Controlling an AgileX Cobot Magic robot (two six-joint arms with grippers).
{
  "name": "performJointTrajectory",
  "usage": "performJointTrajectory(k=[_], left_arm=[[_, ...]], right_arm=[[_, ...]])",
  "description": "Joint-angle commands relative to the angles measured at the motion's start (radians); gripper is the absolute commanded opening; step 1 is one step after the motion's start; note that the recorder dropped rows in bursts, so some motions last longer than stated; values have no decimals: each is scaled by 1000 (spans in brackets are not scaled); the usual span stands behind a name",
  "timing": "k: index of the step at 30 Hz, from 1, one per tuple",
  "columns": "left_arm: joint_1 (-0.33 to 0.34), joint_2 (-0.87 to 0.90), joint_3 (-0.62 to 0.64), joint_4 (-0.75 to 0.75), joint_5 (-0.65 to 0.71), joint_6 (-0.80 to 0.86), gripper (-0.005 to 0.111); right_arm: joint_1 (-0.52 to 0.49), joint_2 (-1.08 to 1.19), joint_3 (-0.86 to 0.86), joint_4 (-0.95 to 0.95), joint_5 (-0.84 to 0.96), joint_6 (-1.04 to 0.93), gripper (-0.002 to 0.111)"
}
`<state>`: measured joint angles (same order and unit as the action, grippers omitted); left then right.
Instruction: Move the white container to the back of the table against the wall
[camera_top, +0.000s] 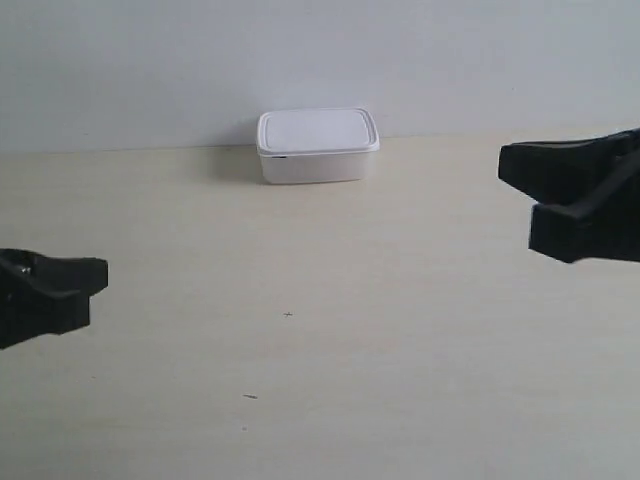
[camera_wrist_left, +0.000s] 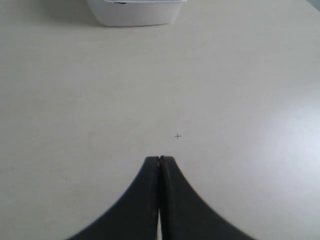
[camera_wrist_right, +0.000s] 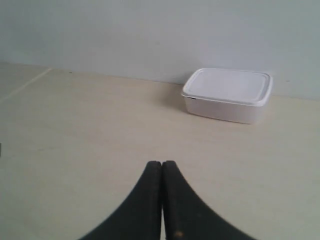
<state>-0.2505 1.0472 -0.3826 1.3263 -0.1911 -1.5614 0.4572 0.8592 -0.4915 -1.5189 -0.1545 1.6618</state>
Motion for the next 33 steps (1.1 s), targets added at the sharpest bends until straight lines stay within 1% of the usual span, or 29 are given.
performJointTrajectory(k=[1,2,3,8,10,12,17,19,21,23,24,29,31,32,33], left_arm=[[-4,-156,117,-27,-4,-51,0],[-4,-179,132,-34,-4,-51,0],[-4,-239,166,-57,-6,-51,0],[-4,-452,251,-151,-66,-33,0],[-4,-522,264,-154,-92,-26,0],[-4,-581,279,-158,-108,-1,0],[-4,-644,329,-165,-106,21,0],[-4,-667,353,-197,-108,48,0],[-4,-695,383,-273,-115,128,0],[-4,-728,383,-371,-131,248,0],[-4,-744,383,-378,-125,276,0],[-4,-790,383,-362,-182,291,0],[-4,-795,383,-351,-196,326,0],[-4,-795,383,-324,-196,333,0],[-4,-795,383,-307,-199,335,0]], right_arm=[[-4,-138,74,1,-61,50,0],[-4,-158,88,3,-61,50,0],[-4,-207,118,6,-61,59,0],[-4,-368,216,42,-57,59,0],[-4,-420,250,91,-53,59,0],[-4,-473,276,100,-53,57,0],[-4,-565,319,100,-55,57,0],[-4,-601,338,101,-55,57,0],[-4,-638,354,107,-55,57,0],[-4,-673,373,107,-58,55,0],[-4,-684,381,113,-58,47,0],[-4,-720,422,174,-61,-24,0],[-4,-725,442,203,-77,-102,0],[-4,-737,464,263,-113,-205,0],[-4,-744,476,319,-133,-259,0]])
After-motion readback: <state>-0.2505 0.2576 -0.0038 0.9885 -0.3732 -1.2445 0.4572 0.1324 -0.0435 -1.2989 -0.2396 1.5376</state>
